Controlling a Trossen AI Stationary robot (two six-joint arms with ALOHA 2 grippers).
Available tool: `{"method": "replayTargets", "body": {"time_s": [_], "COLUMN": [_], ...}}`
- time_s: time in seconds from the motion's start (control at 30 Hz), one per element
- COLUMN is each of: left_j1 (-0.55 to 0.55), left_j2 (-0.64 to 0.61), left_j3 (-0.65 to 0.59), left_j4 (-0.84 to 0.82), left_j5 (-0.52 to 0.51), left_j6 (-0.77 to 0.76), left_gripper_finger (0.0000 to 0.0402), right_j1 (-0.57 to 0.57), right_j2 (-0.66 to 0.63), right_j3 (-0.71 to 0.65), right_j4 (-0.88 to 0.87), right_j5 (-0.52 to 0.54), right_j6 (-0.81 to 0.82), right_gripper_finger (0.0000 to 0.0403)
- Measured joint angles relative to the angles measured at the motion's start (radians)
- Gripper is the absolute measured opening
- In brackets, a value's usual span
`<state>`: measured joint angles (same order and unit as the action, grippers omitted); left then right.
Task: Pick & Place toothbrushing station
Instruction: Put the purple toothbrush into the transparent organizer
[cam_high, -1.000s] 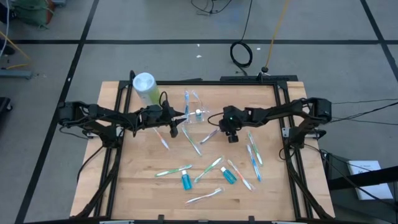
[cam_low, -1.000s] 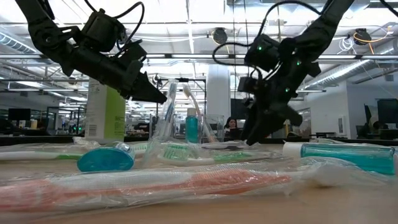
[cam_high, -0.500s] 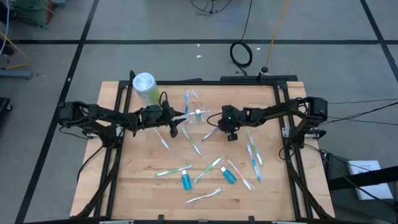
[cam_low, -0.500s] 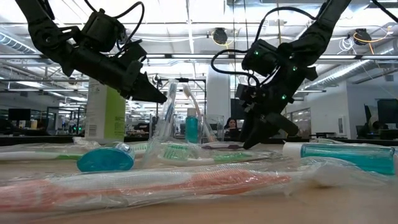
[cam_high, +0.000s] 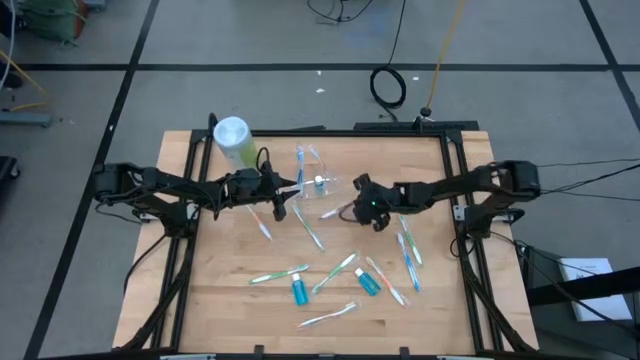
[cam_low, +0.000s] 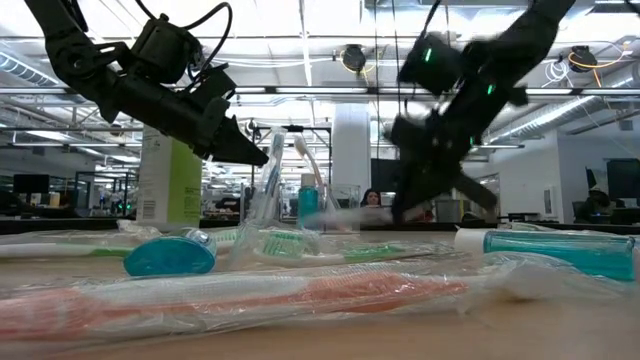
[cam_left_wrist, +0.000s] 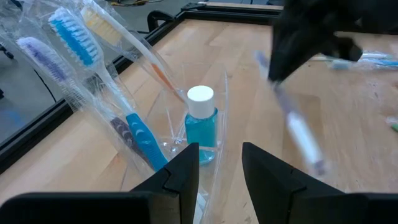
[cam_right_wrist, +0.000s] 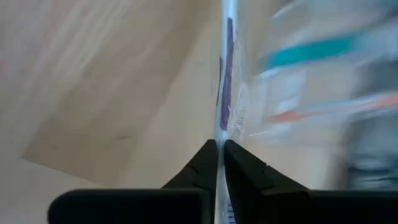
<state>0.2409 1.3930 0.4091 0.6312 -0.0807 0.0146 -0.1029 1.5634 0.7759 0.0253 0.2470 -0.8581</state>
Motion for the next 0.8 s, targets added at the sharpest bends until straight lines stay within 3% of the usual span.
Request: {"method": "replayTargets", "body": {"time_s": [0.23,0.4,0.6,0.8], "left_j1": [0.0,0.0,0.0,0.0], "left_j2": [0.0,0.0,0.0,0.0], "left_j3": [0.0,0.0,0.0,0.0], "left_j4": [0.0,0.0,-0.001,-0.001], "left_j5": [0.0,0.0,0.0,0.0], "left_j6": [0.0,0.0,-0.001,-0.001], "left_gripper_finger": [0.0127,0.0127,0.0127,0.0127], "right_j1": [0.123,0.1,0.014,-0.071], "right_j2": [-0.135,-0.185,-0.199,-0.173], "right_j3": [0.001,0.001,0.003,0.0], "right_j4": [0.114,0.3,0.399,0.378], "right_j5": [0.336,0.488,0.483,0.42], "right_j6": [-0.513,-0.916,-1.289,-1.373], "right_gripper_finger": [0.0005,0.0002,0.0,0.0001]}}
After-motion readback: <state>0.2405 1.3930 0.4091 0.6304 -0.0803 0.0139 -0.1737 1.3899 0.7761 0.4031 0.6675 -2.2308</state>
